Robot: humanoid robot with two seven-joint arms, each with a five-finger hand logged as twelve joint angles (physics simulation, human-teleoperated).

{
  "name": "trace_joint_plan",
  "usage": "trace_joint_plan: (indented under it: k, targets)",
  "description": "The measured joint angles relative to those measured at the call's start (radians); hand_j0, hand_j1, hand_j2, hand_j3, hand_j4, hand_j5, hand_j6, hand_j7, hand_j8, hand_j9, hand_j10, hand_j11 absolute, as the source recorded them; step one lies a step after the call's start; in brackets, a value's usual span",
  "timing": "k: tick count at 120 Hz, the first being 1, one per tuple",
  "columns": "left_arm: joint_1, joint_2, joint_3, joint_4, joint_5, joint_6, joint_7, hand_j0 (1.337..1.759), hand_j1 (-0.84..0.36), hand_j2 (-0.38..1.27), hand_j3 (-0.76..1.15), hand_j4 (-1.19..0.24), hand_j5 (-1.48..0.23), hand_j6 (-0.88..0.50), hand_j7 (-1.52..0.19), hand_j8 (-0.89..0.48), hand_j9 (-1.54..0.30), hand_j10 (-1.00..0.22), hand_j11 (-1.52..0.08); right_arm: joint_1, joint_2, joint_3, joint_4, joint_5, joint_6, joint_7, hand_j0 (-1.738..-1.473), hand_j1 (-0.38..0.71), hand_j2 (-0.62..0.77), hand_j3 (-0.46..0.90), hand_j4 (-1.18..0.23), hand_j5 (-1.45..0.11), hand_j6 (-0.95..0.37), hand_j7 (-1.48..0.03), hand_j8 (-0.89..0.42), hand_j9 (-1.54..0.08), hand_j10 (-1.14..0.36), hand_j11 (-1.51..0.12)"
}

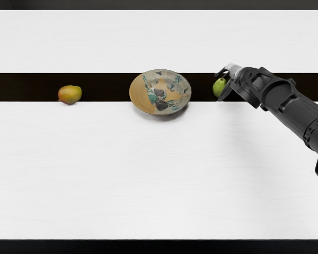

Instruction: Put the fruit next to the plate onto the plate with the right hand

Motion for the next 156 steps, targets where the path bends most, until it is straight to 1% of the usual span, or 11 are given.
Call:
trace_joint_plan:
  k: [14,24,43,45,49,60,79,100,125,131,156]
  targets:
    - [0.0,0.0,0.0,0.0,0.0,0.0,0.0,1.658,0.35,0.0,0.0,0.0,0.0,0.0,0.0,0.0,0.0,0.0,0.0,-0.005,0.0,0.0,-0.011,-0.001,0.012,0.003,-1.657,0.25,-0.08,0.0,-0.52,-0.64,-0.44,-0.66,-0.45,-0.65,-0.51,-0.65]
    - [0.0,0.0,0.0,0.0,0.0,0.0,0.0,1.658,0.35,0.0,0.0,0.0,0.0,0.0,0.0,0.0,0.0,0.0,0.0,-0.006,0.0,0.003,-0.015,0.013,0.062,0.001,-1.648,0.32,0.03,0.0,-0.58,-0.77,-0.33,-0.82,-0.33,-0.81,-0.65,-0.81]
    - [0.0,0.0,0.0,0.0,0.0,0.0,0.0,1.658,0.35,0.0,0.0,0.0,0.0,0.0,0.0,0.0,0.0,0.0,0.0,-0.009,0.0,0.008,-0.017,0.04,0.102,0.001,-1.644,0.31,0.18,0.0,-0.73,-0.91,-0.31,-0.99,-0.36,-0.98,-0.77,-0.98]
    - [0.0,0.0,0.0,0.0,0.0,0.0,0.0,1.658,0.35,0.0,0.0,0.0,0.0,0.0,0.0,0.0,0.0,0.0,0.0,-0.009,0.0,0.009,-0.018,0.047,0.111,0.002,-1.644,0.33,0.19,0.0,-0.72,-0.9,-0.29,-1.0,-0.41,-0.87,-0.75,-0.99]
    - [0.0,0.0,0.001,0.0,0.0,0.0,0.0,1.658,0.35,0.0,0.0,0.0,0.0,0.0,0.0,0.0,0.0,0.0,0.0,-0.008,-0.003,0.007,-0.02,0.067,0.135,0.001,-1.642,0.33,0.18,0.0,-0.72,-0.89,-0.25,-1.02,-0.25,-1.07,-0.75,-0.99]
    - [0.0,0.0,0.001,0.0,0.0,0.0,0.0,1.658,0.35,0.0,0.0,0.0,0.0,0.0,0.0,0.0,0.0,0.0,0.0,0.005,-0.048,0.008,-0.019,0.166,0.23,0.002,-1.644,0.35,0.05,0.0,-0.64,-0.96,-0.16,-1.06,-0.22,-0.97,-0.67,-1.02]
    - [0.0,0.0,0.0,0.0,0.0,0.0,0.0,1.658,0.35,0.0,0.0,0.0,0.0,0.0,0.0,0.0,0.0,0.0,0.0,0.071,-0.172,0.014,-0.014,0.339,0.466,0.002,-1.638,0.41,0.21,0.0,-0.63,-1.03,-0.18,-1.1,-0.26,-1.06,-0.75,-1.1]
    - [0.0,0.0,0.001,0.0,0.0,0.0,0.0,1.658,0.35,0.0,0.0,0.0,0.0,0.0,0.0,0.0,0.0,0.0,0.0,0.149,-0.061,0.016,-0.016,0.392,0.522,-0.002,-1.634,0.45,0.26,0.0,-0.6,-1.04,-0.14,-1.12,-0.23,-1.09,-0.73,-1.14]
    - [0.0,0.0,0.001,0.0,0.0,0.0,0.0,1.658,0.35,0.0,0.0,0.0,0.0,0.0,0.0,0.0,0.0,0.0,0.0,0.19,-0.008,0.005,-0.019,0.398,0.426,0.001,-1.631,0.46,0.08,0.0,-0.61,-1.08,-0.16,-1.13,-0.18,-1.11,-0.78,-1.17]
    - [0.0,0.0,0.0,0.0,0.0,0.0,0.0,1.658,0.35,0.0,0.0,0.0,0.0,0.0,0.0,0.0,0.0,0.0,0.0,0.193,-0.005,0.003,-0.019,0.4,0.383,0.003,-1.635,0.4,0.04,0.0,-0.61,-0.98,-0.19,-1.02,-0.2,-1.0,-0.78,-1.05]
    - [0.0,0.0,0.0,0.0,0.0,0.0,0.0,1.658,0.35,0.0,0.0,0.0,0.0,0.0,0.0,0.0,0.0,0.0,0.0,0.194,-0.001,-0.001,0.0,0.408,0.306,0.005,-1.65,-0.05,0.01,0.0,-0.24,-0.39,-0.05,-0.4,-0.01,-0.41,-0.47,-0.41]
